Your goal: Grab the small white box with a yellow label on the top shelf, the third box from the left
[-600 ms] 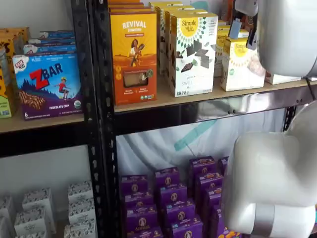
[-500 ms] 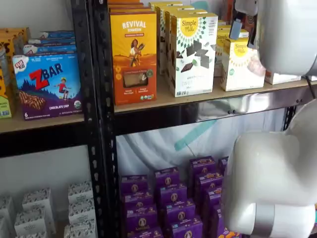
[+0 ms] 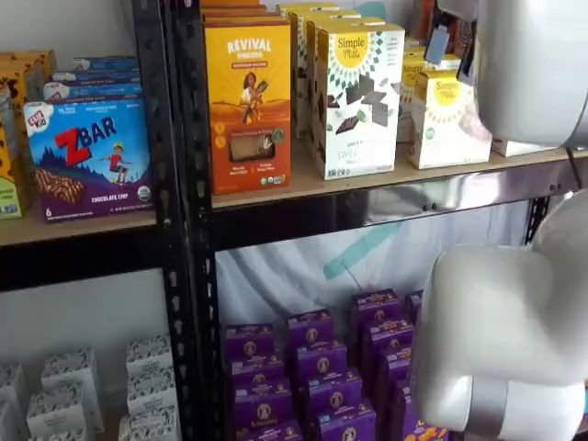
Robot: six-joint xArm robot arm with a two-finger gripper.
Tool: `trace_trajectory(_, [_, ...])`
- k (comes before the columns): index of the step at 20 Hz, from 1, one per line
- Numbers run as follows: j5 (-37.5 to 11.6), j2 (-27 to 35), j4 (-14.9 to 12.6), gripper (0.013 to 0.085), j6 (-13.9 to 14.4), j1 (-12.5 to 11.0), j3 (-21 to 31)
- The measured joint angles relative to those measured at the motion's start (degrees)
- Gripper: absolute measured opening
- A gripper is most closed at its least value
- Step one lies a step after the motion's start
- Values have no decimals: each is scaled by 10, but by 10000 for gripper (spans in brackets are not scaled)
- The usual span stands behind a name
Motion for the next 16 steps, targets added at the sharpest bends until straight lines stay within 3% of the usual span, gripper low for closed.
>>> trace_trajectory(3, [-30,-19,45,850,-2,-22,21])
trace_trajectory(8, [-76,-39,75,850,-2,-31,45])
trace_trajectory(11, [-92,-36,75,850,1,-26,44])
trace_trajectory(16, [-158,-39,45,850,1,0,59])
